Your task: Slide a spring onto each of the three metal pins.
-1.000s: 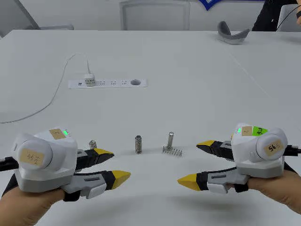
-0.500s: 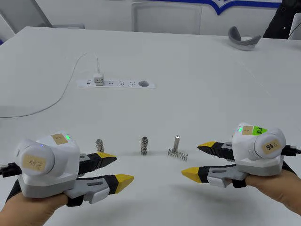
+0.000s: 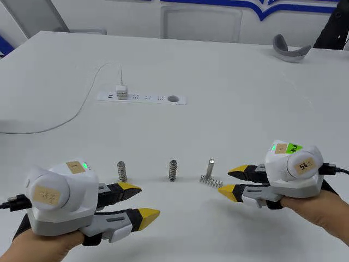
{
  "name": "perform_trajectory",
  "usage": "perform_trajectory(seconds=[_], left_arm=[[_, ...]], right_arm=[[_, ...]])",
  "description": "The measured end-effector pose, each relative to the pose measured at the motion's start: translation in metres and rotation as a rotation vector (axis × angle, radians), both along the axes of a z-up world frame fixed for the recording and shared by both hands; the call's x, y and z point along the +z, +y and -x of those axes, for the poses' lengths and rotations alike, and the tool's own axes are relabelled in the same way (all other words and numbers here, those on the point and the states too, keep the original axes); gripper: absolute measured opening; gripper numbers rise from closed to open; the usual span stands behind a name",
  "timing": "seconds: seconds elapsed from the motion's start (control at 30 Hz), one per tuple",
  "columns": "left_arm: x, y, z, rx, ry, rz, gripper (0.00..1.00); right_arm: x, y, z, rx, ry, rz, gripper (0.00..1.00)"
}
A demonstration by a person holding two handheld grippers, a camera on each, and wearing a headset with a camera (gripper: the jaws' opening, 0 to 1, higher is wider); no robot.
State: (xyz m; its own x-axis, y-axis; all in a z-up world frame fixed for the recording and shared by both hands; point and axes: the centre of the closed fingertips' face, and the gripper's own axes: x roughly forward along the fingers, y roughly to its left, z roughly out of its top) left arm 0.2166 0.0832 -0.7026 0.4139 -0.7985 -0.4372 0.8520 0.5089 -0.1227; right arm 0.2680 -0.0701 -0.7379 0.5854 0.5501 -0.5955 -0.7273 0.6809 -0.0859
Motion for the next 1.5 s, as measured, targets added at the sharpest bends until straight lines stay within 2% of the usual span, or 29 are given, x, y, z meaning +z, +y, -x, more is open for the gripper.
perform_trajectory(seconds=[0.33, 0.53, 0.93, 1.23, 1.5], left_arm=[[0.001, -0.005, 0.003, -0.002, -0.001, 0.009, 0.36], [-0.001, -0.004, 0.003, -0.004, 0.000, 0.002, 0.35], [-0.003, -0.006, 0.004, -0.008, 0.004, -0.003, 0.33], [-0.003, -0.009, 0.004, -0.014, 0.005, -0.003, 0.32], [-0.007, -0.014, 0.004, -0.032, 0.005, -0.013, 0.31]], right_arm=[[-0.010, 0.004, -0.006, 0.019, 0.038, 0.007, 0.21], [-0.018, 0.004, -0.008, 0.044, 0.057, 0.037, 0.18], [-0.024, 0.008, -0.009, 0.081, 0.093, 0.049, 0.14], [-0.027, 0.008, -0.006, 0.094, 0.122, 0.052, 0.12], [-0.027, 0.008, 0.004, 0.117, 0.134, 0.072, 0.12]])
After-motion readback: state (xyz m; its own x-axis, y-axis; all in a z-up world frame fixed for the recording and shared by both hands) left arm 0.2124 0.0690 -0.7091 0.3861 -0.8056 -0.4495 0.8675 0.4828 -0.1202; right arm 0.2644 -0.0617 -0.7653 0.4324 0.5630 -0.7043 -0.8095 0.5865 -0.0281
